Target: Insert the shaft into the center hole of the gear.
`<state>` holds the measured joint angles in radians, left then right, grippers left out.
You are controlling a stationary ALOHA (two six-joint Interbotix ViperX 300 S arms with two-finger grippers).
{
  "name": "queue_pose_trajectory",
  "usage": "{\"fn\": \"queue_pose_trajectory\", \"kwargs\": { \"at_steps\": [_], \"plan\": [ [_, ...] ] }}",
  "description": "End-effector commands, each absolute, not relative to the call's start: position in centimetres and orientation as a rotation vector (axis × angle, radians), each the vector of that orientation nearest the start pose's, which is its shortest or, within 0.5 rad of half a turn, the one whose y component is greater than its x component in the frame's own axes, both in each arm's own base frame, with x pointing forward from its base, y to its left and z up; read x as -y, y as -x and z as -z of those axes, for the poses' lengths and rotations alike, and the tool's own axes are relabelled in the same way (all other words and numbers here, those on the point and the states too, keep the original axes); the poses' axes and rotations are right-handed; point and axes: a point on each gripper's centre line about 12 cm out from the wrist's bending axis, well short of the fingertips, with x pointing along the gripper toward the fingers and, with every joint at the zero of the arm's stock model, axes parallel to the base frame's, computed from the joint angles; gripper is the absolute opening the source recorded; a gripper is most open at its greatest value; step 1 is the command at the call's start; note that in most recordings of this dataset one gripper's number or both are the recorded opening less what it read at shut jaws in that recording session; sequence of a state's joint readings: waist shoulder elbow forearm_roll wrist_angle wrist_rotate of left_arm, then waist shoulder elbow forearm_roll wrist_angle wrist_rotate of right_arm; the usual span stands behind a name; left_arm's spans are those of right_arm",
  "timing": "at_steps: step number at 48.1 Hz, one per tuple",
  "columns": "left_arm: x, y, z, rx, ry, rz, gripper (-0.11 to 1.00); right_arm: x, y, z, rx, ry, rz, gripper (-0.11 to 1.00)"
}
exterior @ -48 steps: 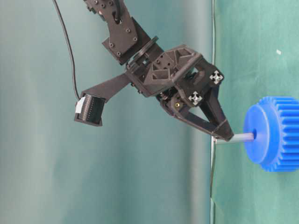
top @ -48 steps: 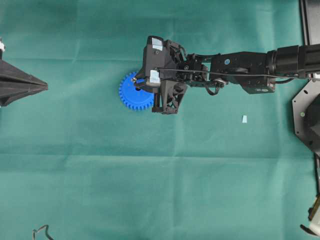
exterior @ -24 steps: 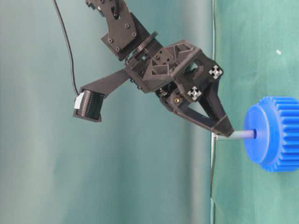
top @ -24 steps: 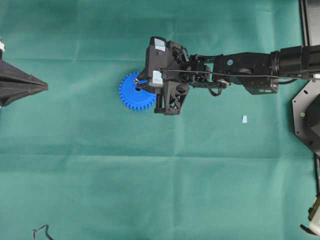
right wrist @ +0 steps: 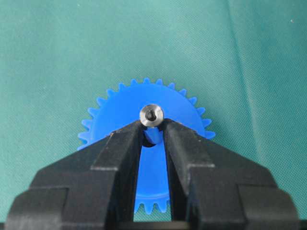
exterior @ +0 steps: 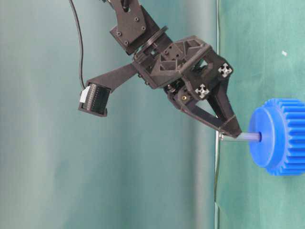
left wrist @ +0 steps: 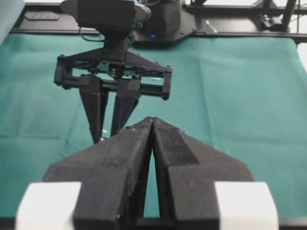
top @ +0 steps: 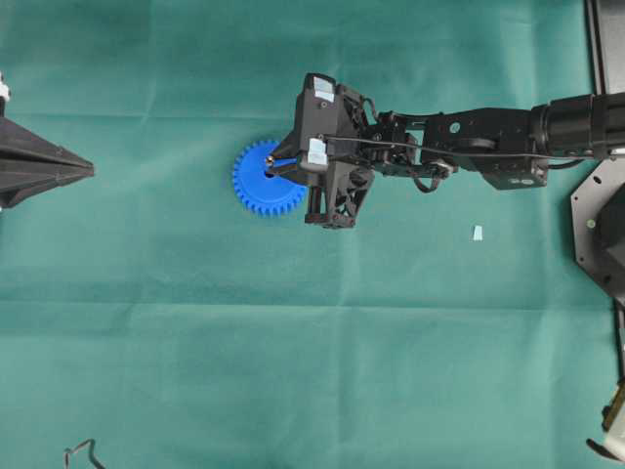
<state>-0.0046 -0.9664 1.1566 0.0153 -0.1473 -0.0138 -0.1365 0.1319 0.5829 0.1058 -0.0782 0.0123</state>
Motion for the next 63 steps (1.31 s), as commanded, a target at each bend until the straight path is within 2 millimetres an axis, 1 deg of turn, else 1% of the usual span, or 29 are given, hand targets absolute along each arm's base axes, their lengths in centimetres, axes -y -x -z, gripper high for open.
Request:
{"fn": "queue_pose_trajectory", "kwargs": {
  "at_steps": [1, 9, 21, 26, 46, 54, 63],
  "plan": [
    [0.2, -20.2, -29.4, -0.021, -0.004, 0.009, 0.0, 5.9, -41.8, -16.3, -0.587, -0.155, 0.177, 0.21],
    [0.2, -20.2, -29.4, -0.021, -0.004, 0.009, 0.0, 5.9, -42.0, -16.9, -0.578, -0.152, 0.175, 0.21],
    [0.2, -20.3, -29.4, -0.023, -0.004, 0.009, 0.0, 5.8, -41.6, -19.0, -0.549, -0.139, 0.167, 0.21],
    [0.2, -20.3, -29.4, -0.023, -0.004, 0.009, 0.0, 5.8, -41.6, -19.4, -0.541, -0.139, 0.167, 0.21],
    [0.2, -20.3, -29.4, -0.023, -0.004, 0.009, 0.0, 5.4, -41.7, -19.3, -0.541, -0.15, 0.162, 0.21],
    [0.2, -20.3, -29.4, -0.023, -0.004, 0.009, 0.0, 5.3, -41.9, -18.6, -0.55, -0.154, 0.162, 0.21],
    [0.2, -20.3, -29.3, -0.025, -0.004, 0.009, 0.0, 5.4, -42.4, -17.4, -0.548, -0.171, 0.172, 0.21]
  ]
}}
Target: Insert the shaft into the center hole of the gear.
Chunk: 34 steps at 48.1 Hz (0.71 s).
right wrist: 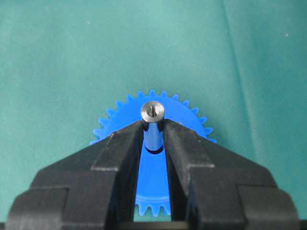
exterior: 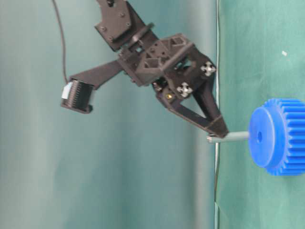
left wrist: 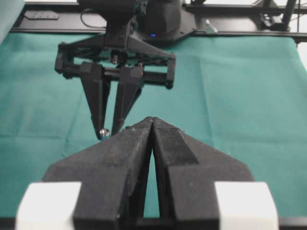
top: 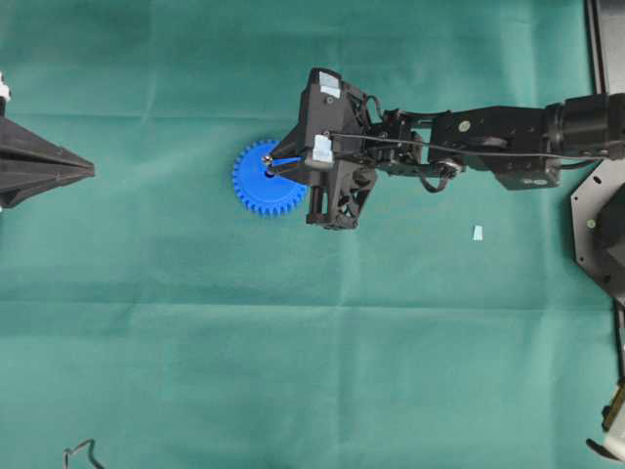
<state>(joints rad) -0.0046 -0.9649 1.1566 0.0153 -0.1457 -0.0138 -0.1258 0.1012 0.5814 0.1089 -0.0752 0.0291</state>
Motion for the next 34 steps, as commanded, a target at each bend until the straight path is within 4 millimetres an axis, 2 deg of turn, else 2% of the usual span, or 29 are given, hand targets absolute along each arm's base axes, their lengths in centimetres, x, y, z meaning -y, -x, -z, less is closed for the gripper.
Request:
{"fn": "queue_pose_trajectory", "kwargs": {
  "at_steps": [1, 15, 34],
  "plan": [
    [0.2, -20.3, -29.4, -0.023, -0.004, 0.009, 0.0, 5.4, -42.4, -17.3, -0.547, -0.173, 0.172, 0.21],
    [0.2, -20.3, -29.3, -0.025, -0.004, 0.009, 0.0, 5.7, -42.7, -15.3, -0.575, -0.176, 0.181, 0.21],
    [0.2, -20.3, -29.4, -0.023, -0.004, 0.009, 0.0, 5.7, -42.8, -13.8, -0.607, -0.177, 0.184, 0.21]
  ]
}}
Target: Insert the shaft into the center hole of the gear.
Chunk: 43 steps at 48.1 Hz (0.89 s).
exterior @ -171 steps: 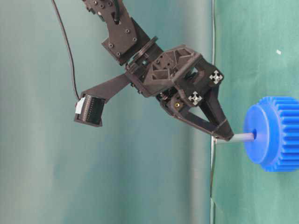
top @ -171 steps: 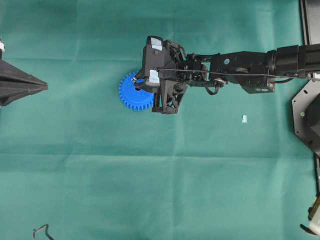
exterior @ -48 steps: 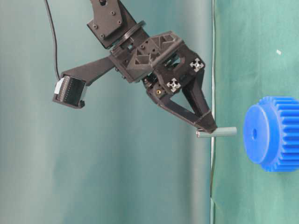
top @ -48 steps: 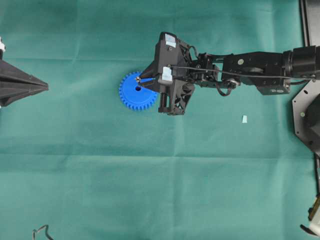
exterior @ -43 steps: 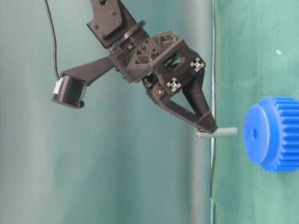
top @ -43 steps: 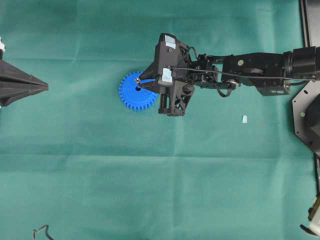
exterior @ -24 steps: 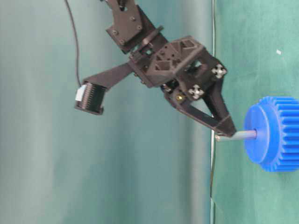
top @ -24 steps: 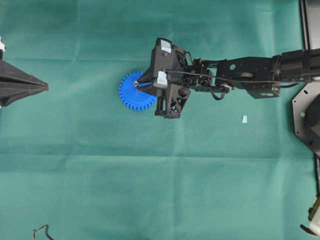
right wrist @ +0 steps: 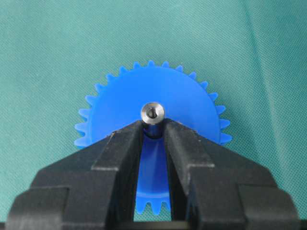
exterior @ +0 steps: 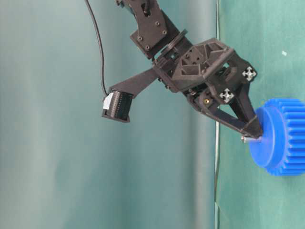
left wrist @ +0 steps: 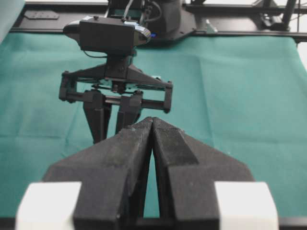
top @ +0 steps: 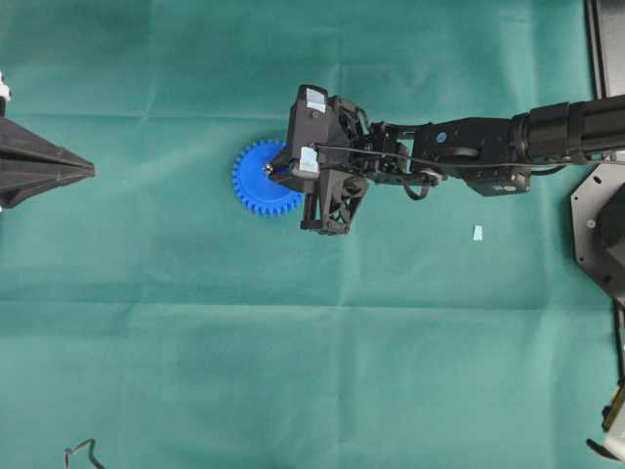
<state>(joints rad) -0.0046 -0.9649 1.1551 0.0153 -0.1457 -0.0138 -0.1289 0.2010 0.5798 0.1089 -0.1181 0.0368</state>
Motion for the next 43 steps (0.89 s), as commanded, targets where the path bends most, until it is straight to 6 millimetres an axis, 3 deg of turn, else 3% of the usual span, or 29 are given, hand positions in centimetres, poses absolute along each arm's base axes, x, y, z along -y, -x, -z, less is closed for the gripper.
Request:
{"fn": "queue_pose_trajectory", "kwargs": {
  "at_steps": [1, 38, 43],
  "plan": [
    [0.16, -20.26, -29.34, -0.025, -0.004, 0.009, 0.0, 5.71, -42.78, -13.73, -0.609, -0.177, 0.184, 0.21],
    [0.16, -20.26, -29.36, -0.023, -0.004, 0.009, 0.0, 5.59, -42.42, -13.23, -0.666, -0.182, 0.181, 0.2],
    [0.16, -20.27, -29.42, -0.021, -0.004, 0.009, 0.0, 5.59, -42.4, -13.28, -0.663, -0.182, 0.181, 0.45]
  ]
}}
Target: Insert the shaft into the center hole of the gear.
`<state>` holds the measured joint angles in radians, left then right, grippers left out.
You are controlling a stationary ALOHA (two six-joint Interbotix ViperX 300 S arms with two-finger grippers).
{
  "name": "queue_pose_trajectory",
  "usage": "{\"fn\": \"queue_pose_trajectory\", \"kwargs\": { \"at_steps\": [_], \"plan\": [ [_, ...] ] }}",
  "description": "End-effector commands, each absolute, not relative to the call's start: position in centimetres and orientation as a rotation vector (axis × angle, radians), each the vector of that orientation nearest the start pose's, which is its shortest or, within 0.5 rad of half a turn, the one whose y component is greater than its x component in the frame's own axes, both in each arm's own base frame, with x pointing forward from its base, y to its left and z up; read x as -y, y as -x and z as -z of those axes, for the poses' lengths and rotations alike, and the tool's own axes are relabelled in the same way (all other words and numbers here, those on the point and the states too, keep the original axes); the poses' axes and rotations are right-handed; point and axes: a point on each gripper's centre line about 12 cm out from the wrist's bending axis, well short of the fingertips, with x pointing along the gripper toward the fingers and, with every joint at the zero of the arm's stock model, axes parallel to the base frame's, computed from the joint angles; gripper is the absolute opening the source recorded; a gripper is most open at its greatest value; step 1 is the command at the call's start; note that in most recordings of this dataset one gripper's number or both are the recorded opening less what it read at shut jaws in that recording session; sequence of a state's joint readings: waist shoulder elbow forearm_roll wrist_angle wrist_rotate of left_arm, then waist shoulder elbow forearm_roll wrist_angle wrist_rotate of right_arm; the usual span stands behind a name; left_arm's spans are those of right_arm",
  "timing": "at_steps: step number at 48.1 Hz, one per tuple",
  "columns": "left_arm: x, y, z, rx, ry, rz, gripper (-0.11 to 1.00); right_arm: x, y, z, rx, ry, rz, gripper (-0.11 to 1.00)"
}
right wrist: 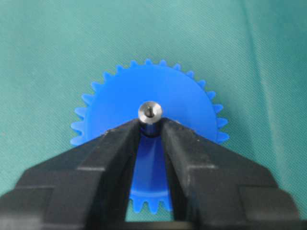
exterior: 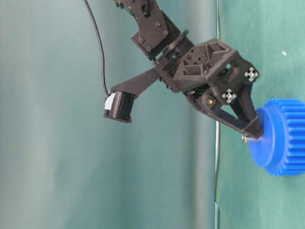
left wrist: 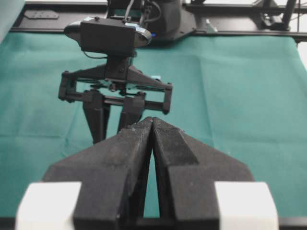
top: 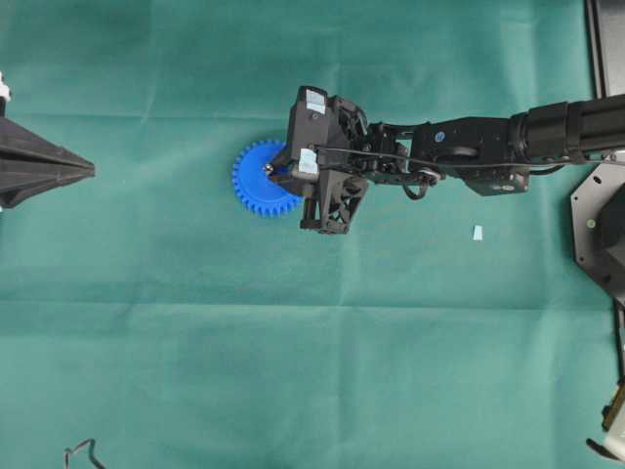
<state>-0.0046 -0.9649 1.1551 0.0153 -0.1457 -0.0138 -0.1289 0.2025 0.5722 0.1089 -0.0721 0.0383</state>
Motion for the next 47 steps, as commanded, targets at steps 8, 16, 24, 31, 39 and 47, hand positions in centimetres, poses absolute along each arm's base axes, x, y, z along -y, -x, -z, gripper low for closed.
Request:
{"fn": "queue_pose_trajectory", "kwargs": {
  "at_steps": [8, 16, 24, 31, 39, 47],
  "plan": [
    [0.2, -20.3, -29.3, -0.025, -0.004, 0.009, 0.0, 5.6, -42.6, -13.5, -0.652, -0.181, 0.181, 0.88],
    [0.2, -20.3, -29.4, -0.023, -0.004, 0.009, 0.0, 5.6, -42.7, -13.6, -0.652, -0.181, 0.181, 0.95],
    [0.2, -20.3, -29.4, -0.023, -0.004, 0.009, 0.0, 5.6, -42.7, -14.8, -0.629, -0.179, 0.178, 0.96],
    [0.2, -20.3, -29.4, -0.023, -0.004, 0.009, 0.0, 5.5, -42.3, -17.7, -0.582, -0.165, 0.168, 0.96],
    [0.2, -20.3, -29.4, -0.023, -0.004, 0.009, 0.0, 5.4, -41.3, -21.5, -0.522, -0.136, 0.154, 0.96],
    [0.2, -20.3, -29.4, -0.023, -0.004, 0.009, 0.0, 5.2, -40.0, -24.1, -0.464, -0.119, 0.148, 0.96]
  ]
}}
